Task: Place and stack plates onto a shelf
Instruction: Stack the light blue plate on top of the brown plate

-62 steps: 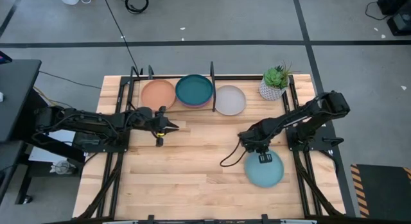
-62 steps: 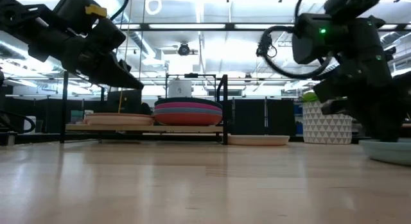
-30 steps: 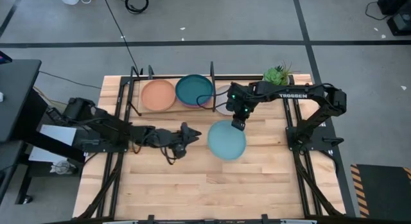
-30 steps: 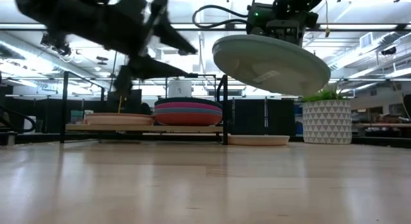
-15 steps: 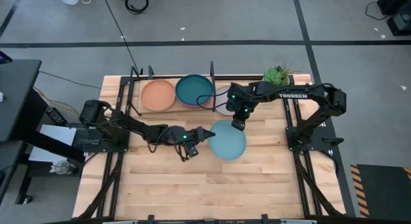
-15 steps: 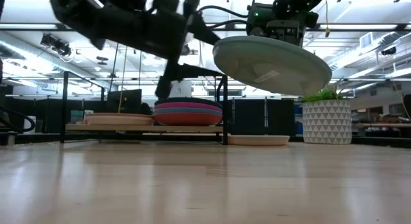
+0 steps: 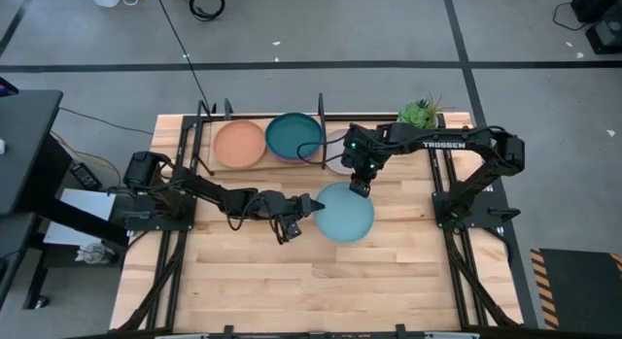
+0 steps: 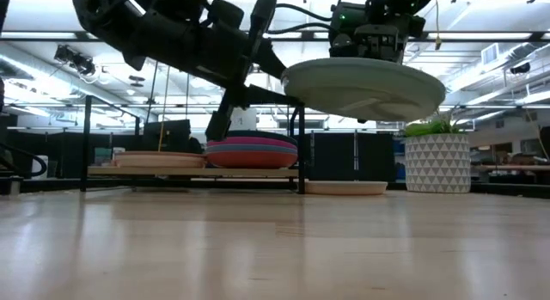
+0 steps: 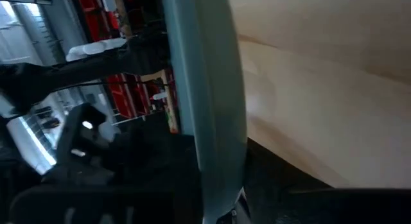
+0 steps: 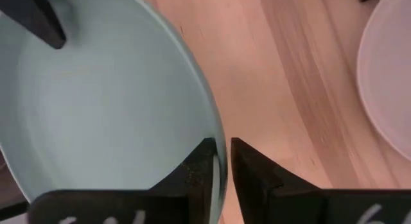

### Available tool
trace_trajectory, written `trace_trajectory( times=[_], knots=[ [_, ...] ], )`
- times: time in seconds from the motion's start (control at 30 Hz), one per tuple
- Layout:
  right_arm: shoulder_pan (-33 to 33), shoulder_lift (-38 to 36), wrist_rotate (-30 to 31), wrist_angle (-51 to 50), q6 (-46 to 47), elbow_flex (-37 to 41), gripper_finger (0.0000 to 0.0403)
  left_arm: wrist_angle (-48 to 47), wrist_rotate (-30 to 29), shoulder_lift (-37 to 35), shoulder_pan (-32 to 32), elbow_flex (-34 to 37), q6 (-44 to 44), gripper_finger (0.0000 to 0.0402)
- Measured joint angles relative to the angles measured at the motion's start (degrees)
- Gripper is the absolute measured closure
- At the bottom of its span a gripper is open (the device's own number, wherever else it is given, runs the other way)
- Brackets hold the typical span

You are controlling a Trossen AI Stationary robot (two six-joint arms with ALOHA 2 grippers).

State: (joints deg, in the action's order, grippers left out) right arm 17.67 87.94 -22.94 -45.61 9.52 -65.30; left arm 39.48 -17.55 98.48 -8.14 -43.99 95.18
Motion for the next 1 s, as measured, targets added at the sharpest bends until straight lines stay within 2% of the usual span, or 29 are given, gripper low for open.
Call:
trace_trajectory(
  times=[0.23,0.37,0.5,0.7,0.83,1.0],
  knots=[
    [0.61,0.02,-0.53,-2.30,-0.07,-1.98,0.0304,-2.37,-0.09,-0.04,0.00,-0.10,-3.68,0.0324],
    [1.28,0.02,2.48,-7.57,-1.83,-7.53,0.0282,-3.01,-0.56,-0.36,-0.41,-0.17,-6.47,0.0326],
    [1.31,-0.02,5.76,-8.69,-3.51,-11.29,0.0264,-3.32,-2.27,-0.37,-1.70,-0.17,-8.44,0.0326],
    [1.31,-0.43,11.79,-14.81,-5.44,-17.21,0.0252,-5.43,-12.64,-0.87,-4.87,-0.13,-12.54,0.0337],
    [1.31,-3.59,17.54,-15.23,-6.77,-18.85,0.0252,-13.84,-16.77,-4.66,-7.42,0.35,-20.16,0.0341],
    [1.31,-7.86,22.38,-15.17,-6.94,-18.91,0.0252,-29.75,-26.06,-11.35,-10.70,0.44,-33.96,0.0340]
  ],
)
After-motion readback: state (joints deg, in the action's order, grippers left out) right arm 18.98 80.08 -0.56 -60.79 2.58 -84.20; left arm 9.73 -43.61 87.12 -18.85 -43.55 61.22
